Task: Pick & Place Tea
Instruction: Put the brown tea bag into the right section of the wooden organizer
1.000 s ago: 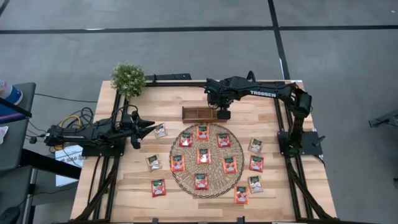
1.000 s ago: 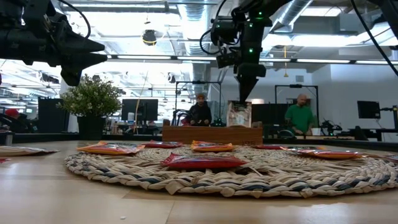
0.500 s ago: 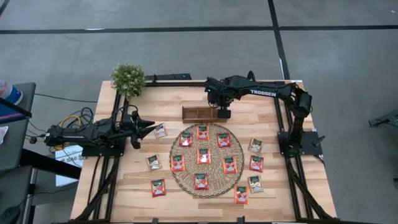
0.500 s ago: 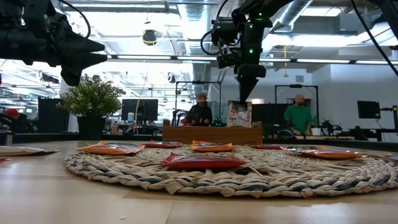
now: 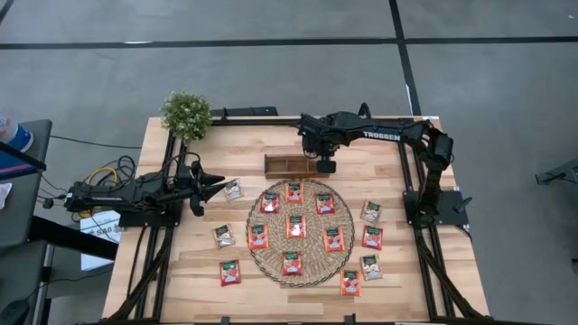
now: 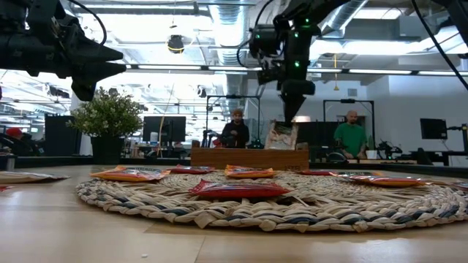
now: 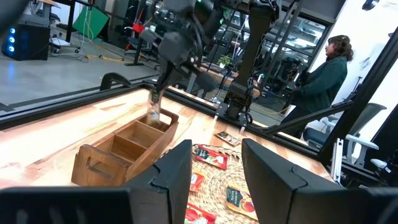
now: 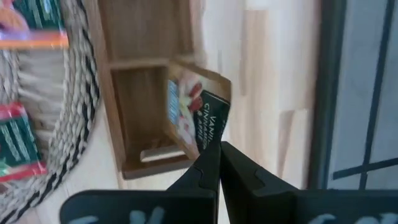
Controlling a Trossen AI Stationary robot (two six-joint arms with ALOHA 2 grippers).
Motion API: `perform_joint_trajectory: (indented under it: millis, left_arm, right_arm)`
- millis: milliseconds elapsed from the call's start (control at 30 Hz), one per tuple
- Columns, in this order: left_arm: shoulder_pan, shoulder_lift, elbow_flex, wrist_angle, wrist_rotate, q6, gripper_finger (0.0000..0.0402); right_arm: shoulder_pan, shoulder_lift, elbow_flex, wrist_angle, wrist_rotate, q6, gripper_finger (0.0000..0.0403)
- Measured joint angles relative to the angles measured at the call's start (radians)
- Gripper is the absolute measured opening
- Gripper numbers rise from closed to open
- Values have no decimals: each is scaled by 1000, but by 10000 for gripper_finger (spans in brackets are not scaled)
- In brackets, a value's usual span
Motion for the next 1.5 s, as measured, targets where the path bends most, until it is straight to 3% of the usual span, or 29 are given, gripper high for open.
perform_joint_trajectory:
  millis: [233,600,1500]
  left_arm:
    - [0,0,0,0,0,0,133]
    - [0,0,0,-1,0,0,133]
    - [0,0,0,-1,0,19,133]
  right_arm:
    - [21,0,-51,26,10,2,0]
    - [24,0,-51,43,108,-58,0]
    - [68,0,-51,56,162,-182,0]
